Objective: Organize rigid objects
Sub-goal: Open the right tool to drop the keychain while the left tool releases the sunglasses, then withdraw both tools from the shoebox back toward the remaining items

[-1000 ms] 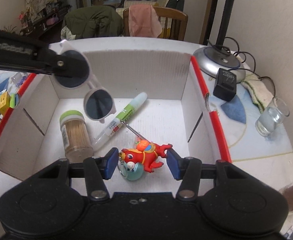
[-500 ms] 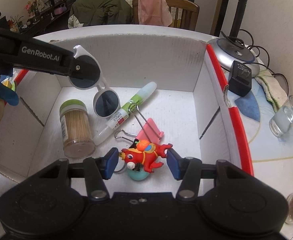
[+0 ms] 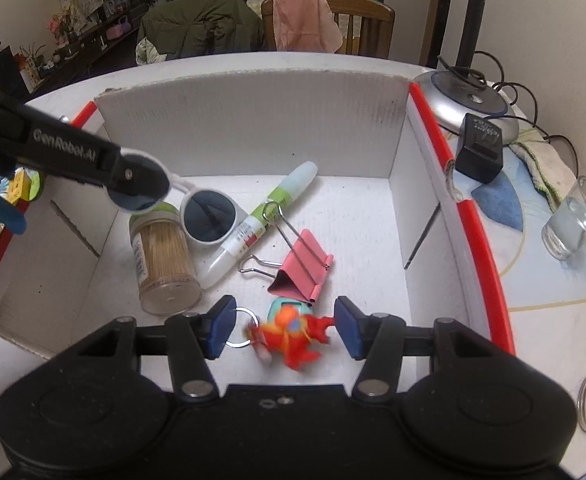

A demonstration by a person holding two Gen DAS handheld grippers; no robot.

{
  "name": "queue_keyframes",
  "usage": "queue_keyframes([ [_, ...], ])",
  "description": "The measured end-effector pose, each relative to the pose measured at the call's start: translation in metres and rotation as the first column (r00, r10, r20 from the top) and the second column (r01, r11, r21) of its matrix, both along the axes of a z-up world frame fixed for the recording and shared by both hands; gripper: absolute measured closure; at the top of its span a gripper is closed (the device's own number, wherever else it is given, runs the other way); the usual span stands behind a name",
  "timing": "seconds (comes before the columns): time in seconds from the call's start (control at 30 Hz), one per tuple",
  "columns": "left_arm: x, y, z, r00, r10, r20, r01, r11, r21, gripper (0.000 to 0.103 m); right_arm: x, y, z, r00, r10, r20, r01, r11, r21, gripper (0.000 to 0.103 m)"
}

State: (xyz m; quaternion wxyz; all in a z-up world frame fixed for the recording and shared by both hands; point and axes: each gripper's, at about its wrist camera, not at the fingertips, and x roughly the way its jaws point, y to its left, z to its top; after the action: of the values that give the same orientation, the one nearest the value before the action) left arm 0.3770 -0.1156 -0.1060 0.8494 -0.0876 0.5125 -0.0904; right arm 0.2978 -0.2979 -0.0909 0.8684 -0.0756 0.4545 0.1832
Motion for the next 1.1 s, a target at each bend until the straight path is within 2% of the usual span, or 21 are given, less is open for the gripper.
queue_keyframes([
  [0.27,-0.012,-0.002,0.001,1.0,-0.015,-0.022,0.015,1.0,-0.006,0.08,-0.013,-0.004,0.014,0.999,-0.014,0.036,0.012,0.999,0.031,0.046],
  [0.37,-0.019,-0.004,0.005,1.0,-0.027,-0.004,0.027,1.0,-0.008,0.08,-0.018,-0.004,0.02,0.999,-0.018,0.048,0.016,0.999,0.041,0.045],
  [0.53,-0.032,-0.004,0.018,0.998,-0.046,0.041,0.047,0.999,-0.017,0.073,-0.026,-0.006,0.027,0.998,-0.031,0.06,0.027,0.997,0.068,0.043],
  [1.1,-0.105,0.016,0.064,0.971,-0.08,0.226,0.096,0.994,-0.058,0.073,-0.07,0.006,0.07,0.986,-0.038,0.163,0.017,0.991,0.13,0.036],
])
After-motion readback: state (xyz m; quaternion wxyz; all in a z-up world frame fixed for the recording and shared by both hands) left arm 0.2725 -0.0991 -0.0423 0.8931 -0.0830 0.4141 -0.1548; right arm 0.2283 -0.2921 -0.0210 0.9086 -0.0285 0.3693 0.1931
